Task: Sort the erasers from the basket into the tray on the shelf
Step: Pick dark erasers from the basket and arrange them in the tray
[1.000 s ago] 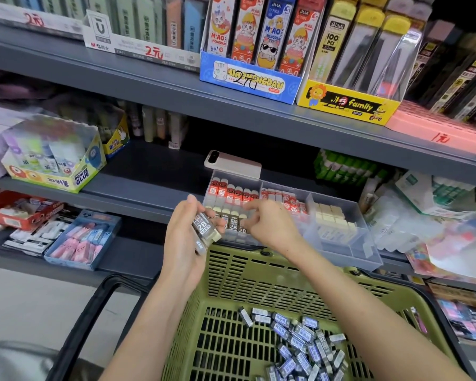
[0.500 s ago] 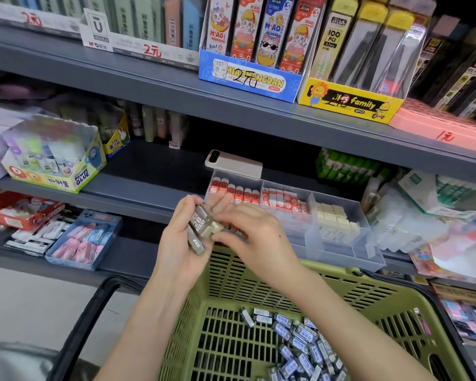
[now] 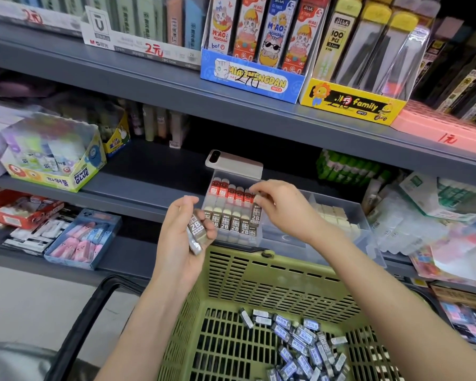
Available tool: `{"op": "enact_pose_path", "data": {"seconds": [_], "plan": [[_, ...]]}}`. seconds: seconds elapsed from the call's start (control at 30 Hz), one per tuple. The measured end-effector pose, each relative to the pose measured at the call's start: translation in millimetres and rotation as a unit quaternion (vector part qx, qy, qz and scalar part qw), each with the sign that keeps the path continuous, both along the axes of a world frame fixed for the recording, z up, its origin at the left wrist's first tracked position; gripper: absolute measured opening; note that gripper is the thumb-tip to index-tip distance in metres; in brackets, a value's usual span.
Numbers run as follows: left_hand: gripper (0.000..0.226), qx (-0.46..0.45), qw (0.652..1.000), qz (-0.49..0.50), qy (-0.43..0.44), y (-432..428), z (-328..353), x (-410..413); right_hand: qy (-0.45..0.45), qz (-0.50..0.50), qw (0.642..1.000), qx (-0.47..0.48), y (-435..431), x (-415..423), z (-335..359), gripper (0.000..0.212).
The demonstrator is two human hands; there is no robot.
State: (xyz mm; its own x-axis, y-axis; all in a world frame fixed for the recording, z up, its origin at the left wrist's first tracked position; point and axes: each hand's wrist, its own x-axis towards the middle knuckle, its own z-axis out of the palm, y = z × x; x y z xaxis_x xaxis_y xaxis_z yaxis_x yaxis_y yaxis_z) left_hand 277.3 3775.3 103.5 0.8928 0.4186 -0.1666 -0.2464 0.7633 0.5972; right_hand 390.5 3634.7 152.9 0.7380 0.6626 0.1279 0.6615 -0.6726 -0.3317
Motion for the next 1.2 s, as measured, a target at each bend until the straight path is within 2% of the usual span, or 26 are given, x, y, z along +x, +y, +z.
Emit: {"op": "enact_pose_path", "data": {"seconds": [0.2,0.33,0.37,0.47,0.6,0.67,0.7,0.73,0.8,0.87,0.97,1.07,1.13,1.2], "plan": [[0.025,0.049,0.999,0.018,0.010,-2,-1,1,0.026,-0.007,0.998,-0.049,7,5,-7,0.004],[0.028,0.066,0.998,0.017,0.014,-3,0,0,0.100,-0.056,0.993,-0.024,5,10,-10,0.005],[0.029,0.068,0.997,0.015,0.016,-3,0,0,0.082,-0.063,0.994,-0.033,4,11,-11,0.007],[0.027,0.071,0.997,0.012,0.017,-3,1,-1,-0.083,-0.049,0.988,-0.124,4,9,-18,0.014],[0.029,0.081,0.996,0.012,0.018,-4,0,-1,-0.120,-0.036,0.978,-0.166,3,2,-21,0.028],[0.029,0.094,0.995,0.016,0.015,-4,0,-1,-0.155,-0.040,0.978,-0.134,2,-4,-18,0.029],[0.029,0.100,0.995,0.018,0.012,-4,0,-1,-0.139,-0.045,0.987,-0.062,4,-13,-15,0.027],[0.030,0.106,0.994,0.021,0.010,-4,0,-1,-0.082,-0.045,0.995,0.032,7,-25,-12,0.024],[0.031,0.113,0.993,0.021,0.007,-4,0,-1,0.079,-0.016,0.980,0.183,17,-53,-6,0.017],[0.032,0.116,0.993,0.013,-0.002,-6,0,-2,0.137,-0.005,0.969,0.206,28,-77,-6,0.016],[0.032,0.130,0.991,0.007,-0.013,-6,0,-3,0.123,-0.039,0.973,0.191,39,-88,-10,0.018],[0.035,0.207,0.978,0.033,0.003,-3,-2,-3,0.157,-0.032,0.973,0.168,42,-86,-12,0.010],[0.039,0.222,0.973,0.052,0.022,-2,-3,-2,0.240,-0.036,0.952,0.187,42,-82,-13,0.005],[0.041,0.178,0.980,0.074,0.052,1,-4,0,0.314,-0.086,0.916,0.235,41,-74,-13,0.012]]}}
